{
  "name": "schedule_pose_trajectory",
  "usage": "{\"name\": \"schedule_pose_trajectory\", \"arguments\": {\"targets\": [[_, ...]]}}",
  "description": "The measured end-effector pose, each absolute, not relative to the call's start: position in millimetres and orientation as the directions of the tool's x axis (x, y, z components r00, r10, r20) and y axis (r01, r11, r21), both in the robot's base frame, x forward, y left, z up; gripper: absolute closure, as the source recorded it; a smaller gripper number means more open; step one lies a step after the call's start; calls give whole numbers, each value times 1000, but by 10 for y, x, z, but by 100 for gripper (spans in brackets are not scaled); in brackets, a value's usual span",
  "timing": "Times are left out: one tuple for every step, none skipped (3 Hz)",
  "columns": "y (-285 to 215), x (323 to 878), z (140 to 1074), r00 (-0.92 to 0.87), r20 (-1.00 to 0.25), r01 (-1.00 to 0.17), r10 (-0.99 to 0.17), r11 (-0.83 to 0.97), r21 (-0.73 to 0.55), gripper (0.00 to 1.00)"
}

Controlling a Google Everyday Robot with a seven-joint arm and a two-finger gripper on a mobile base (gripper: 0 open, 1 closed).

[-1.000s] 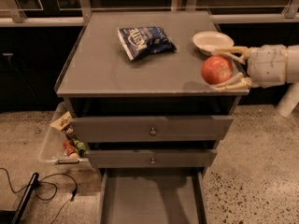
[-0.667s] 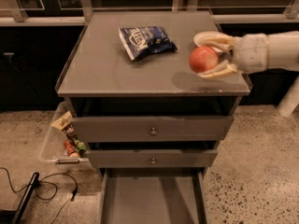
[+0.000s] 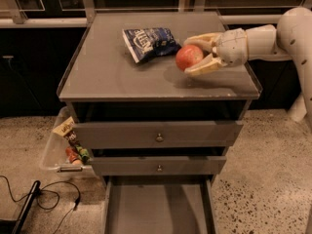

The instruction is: Pick apple from bottom drawer and place on counter

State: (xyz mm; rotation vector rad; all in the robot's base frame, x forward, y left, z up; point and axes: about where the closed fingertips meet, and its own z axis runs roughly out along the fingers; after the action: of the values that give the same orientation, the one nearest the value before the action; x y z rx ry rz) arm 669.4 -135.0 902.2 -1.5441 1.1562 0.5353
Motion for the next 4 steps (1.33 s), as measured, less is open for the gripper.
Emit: {"name": "schedule_pose_trajectory", "arguments": {"targets": [[-1393, 6695, 8806, 326, -791, -922, -518, 9, -386, 100], [-1538, 6701, 8728, 276, -715, -939, -643, -23, -342, 100], [-1539, 6719, 8688, 272, -713, -941, -647, -22, -339, 81], [-1539, 6719, 8688, 272, -713, -941, -647, -22, -339, 58]]}}
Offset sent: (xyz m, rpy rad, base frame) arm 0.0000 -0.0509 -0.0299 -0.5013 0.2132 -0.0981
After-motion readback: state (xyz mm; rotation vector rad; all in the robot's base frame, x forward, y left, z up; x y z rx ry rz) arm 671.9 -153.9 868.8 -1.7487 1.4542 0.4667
